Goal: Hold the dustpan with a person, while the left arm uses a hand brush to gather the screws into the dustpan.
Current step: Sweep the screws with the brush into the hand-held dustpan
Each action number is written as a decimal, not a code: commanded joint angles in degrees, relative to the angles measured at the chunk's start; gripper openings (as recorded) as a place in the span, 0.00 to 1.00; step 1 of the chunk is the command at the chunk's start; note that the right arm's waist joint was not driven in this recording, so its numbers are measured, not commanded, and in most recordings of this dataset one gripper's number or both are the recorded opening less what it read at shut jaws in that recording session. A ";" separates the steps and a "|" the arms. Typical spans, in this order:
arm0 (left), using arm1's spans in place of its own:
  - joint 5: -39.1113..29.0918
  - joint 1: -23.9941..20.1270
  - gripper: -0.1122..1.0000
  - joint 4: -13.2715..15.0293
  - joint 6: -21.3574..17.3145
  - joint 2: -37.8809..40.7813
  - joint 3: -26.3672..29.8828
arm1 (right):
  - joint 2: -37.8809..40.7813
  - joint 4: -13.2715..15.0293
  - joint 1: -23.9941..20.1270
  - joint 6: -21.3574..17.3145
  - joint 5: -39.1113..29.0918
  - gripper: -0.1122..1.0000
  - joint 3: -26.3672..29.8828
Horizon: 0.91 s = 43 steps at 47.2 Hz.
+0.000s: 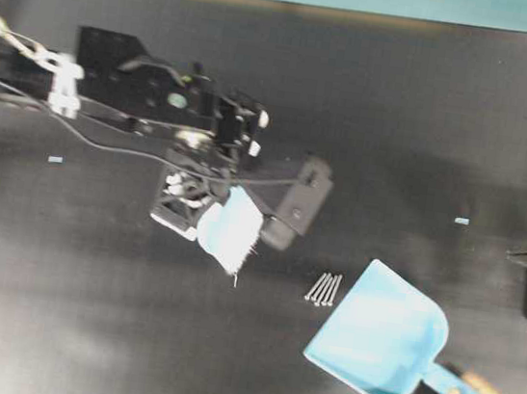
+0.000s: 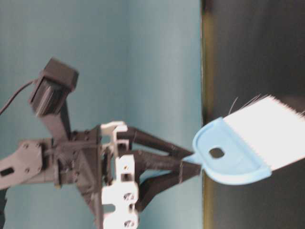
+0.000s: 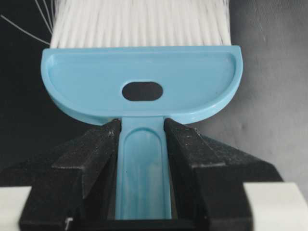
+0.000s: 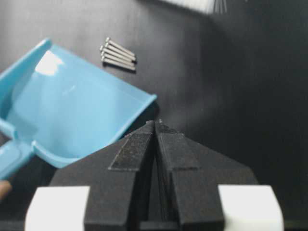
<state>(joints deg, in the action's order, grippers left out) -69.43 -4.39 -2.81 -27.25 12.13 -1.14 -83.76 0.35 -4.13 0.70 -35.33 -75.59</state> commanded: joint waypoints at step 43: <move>13.62 8.00 0.38 -0.09 -3.16 18.90 21.53 | 0.18 0.09 0.00 0.35 0.35 0.10 0.79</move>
<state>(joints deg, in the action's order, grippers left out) -58.27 2.55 -3.16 -30.23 30.50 16.88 -83.85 0.35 -4.13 0.70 -35.33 -75.59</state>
